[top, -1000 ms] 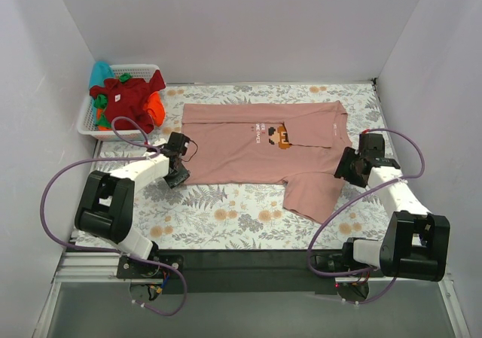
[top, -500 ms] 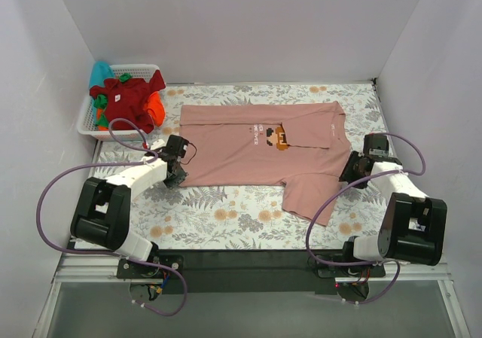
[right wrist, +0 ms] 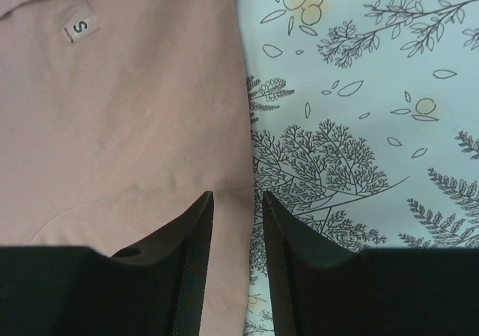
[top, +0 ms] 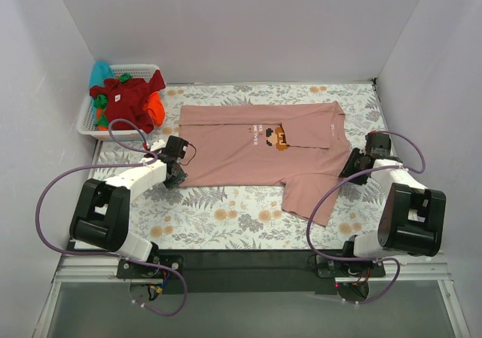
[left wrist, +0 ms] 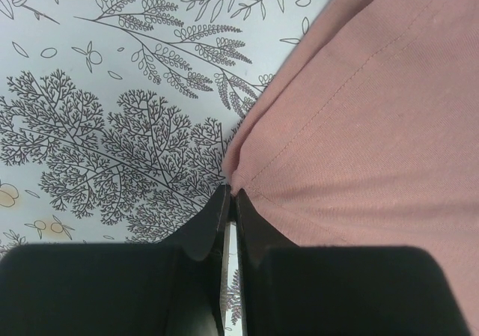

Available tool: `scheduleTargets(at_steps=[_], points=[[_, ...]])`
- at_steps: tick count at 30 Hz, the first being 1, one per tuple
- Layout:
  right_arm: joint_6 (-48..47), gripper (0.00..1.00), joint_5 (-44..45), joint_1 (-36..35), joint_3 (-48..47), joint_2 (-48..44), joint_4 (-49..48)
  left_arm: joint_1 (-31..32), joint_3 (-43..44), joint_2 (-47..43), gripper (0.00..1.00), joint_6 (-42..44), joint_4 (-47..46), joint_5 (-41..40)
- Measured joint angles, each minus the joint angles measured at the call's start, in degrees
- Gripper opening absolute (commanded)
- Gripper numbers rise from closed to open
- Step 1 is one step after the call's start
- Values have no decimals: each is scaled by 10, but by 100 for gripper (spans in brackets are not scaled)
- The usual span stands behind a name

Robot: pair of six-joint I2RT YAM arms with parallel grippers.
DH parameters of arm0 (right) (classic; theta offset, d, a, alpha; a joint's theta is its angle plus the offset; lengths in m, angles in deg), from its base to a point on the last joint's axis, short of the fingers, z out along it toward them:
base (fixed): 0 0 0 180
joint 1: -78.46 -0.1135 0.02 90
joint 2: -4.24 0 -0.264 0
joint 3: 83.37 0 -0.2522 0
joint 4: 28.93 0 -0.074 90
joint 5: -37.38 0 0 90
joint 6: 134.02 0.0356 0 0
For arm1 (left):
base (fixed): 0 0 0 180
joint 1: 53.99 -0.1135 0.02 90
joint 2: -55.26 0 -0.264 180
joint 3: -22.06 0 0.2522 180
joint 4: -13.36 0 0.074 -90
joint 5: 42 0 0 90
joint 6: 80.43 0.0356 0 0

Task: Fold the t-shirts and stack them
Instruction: Fold the tshirt

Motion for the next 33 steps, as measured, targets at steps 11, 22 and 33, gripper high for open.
scheduleTargets(at_steps=[11, 22, 33], points=[[-4, 29, -28, 7, 0, 35, -37, 0, 0, 0, 0, 3, -1, 0], [11, 1, -9, 16, 24, -26, -15, 0, 0, -45, 0, 0, 25, -18], [38, 1, 1, 34, 19, -93, 52, -3, 18, -64, 0, 0, 65, -29]])
